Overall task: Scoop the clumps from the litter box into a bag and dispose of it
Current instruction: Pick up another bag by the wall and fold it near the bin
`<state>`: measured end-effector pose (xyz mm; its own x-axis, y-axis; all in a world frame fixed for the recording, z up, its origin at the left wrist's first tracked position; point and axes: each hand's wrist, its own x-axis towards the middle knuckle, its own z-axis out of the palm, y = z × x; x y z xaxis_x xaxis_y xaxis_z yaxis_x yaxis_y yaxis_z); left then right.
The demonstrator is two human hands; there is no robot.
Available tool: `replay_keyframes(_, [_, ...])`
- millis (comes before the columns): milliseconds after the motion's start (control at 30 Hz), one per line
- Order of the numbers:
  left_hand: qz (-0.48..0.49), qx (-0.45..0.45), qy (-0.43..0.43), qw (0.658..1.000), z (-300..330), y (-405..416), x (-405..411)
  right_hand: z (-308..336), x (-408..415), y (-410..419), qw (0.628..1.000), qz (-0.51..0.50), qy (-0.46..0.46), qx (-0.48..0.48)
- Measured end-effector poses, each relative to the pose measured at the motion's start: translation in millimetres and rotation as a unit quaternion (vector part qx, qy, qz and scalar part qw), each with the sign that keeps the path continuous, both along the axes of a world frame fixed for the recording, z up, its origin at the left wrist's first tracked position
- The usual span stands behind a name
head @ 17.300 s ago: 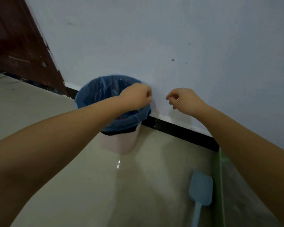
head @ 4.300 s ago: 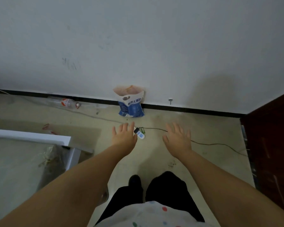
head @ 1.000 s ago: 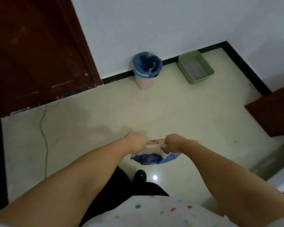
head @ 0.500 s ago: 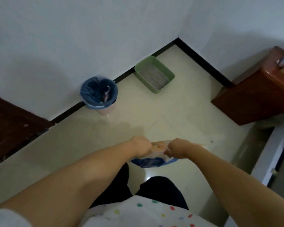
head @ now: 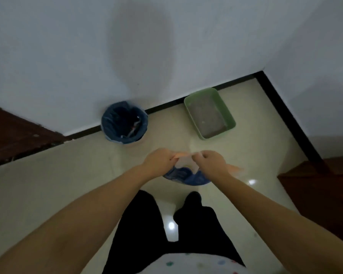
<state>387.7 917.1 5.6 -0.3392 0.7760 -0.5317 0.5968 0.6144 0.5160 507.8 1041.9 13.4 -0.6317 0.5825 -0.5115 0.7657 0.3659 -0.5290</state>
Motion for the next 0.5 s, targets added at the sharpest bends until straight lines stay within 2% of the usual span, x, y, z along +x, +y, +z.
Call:
replay_keyframes(67, [0.115,0.062,-0.017,0.991,8,26,-4,10,-26,26,0.993,-0.086,0.065,-0.039])
replay_keyframes(133, [0.18,0.123,-0.036,0.975,15,47,-10,21,-48,55,0.987,-0.109,0.094,-0.069])
replay_keyframes(200, [0.246,0.184,-0.089,0.947,20,62,-22,32,-65,85,0.984,-0.106,0.124,-0.077])
replay_keyframes(233, [0.3,0.219,-0.153,0.916,24,68,-31,41,-72,100,0.981,-0.106,0.141,-0.075])
replay_keyframes(300, [0.424,0.283,-0.273,0.816,29,80,-54,64,-85,128,0.977,-0.096,0.179,-0.058])
replay_keyframes(333, [0.472,0.29,-0.289,0.781,27,89,-69,77,-92,142,0.975,-0.086,0.2,-0.048])
replay_keyframes(367, [0.502,0.272,-0.285,0.77,19,96,-83,91,-97,154,0.972,-0.069,0.222,-0.043])
replay_keyframes(400, [0.514,0.246,-0.278,0.773,8,103,-95,106,-101,163,0.968,-0.05,0.24,-0.046])
replay_keyframes(500, [0.425,0.079,-0.256,0.865,-44,126,-134,156,-115,187,0.952,-0.044,0.3,-0.05])
